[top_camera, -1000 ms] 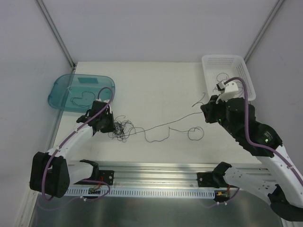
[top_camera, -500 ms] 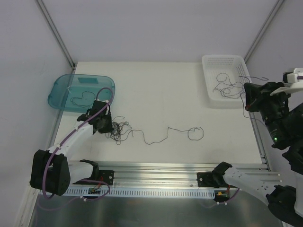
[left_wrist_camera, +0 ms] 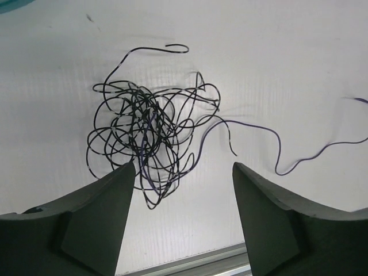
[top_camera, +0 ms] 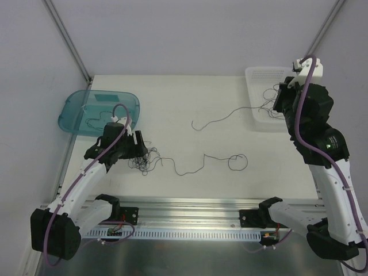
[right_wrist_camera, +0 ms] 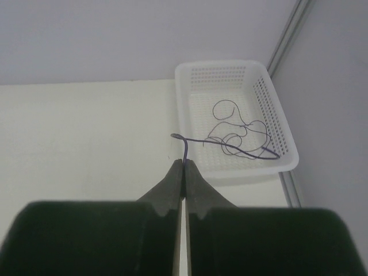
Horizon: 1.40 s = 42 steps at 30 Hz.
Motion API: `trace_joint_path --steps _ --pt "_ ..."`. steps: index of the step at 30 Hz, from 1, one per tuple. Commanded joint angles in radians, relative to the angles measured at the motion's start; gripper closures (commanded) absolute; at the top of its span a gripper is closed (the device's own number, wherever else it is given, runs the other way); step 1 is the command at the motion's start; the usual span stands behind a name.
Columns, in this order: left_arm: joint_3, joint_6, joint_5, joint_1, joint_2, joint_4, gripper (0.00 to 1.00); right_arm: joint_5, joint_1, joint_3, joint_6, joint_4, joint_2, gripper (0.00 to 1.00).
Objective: Untangle the cables
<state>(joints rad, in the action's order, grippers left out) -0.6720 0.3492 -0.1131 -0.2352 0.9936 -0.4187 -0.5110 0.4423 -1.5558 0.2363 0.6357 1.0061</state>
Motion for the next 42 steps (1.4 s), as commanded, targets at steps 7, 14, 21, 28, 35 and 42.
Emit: trace_joint_path --steps 7,14,21,28,35,42 --pt "0.045 -0.006 -0.016 -0.003 -0.182 0.067 0.01 0.195 -0.126 -0.288 -0.049 -0.208 0.264 0.99" --pt "0.046 -0.009 -0.017 -0.003 -0.199 0.070 0.01 0.271 -0.261 -0.565 -0.069 -0.238 0.502 0.99" --pt "0.038 -0.004 -0.054 -0.001 -0.165 0.070 0.01 0.358 -0.430 -0.619 -0.143 -0.372 0.580 0.99" --pt "0.037 -0.007 -0.060 -0.001 -0.151 0.070 0.01 0.425 -0.545 -0.563 -0.180 -0.484 0.629 0.99" --pt "0.035 -0.009 -0.054 0.000 -0.130 0.069 0.01 0.468 -0.579 -0.533 -0.229 -0.482 0.718 0.99" --pt "0.032 -0.010 -0.059 -0.001 -0.118 0.070 0.01 0.465 -0.599 -0.440 -0.239 -0.476 0.772 0.98"
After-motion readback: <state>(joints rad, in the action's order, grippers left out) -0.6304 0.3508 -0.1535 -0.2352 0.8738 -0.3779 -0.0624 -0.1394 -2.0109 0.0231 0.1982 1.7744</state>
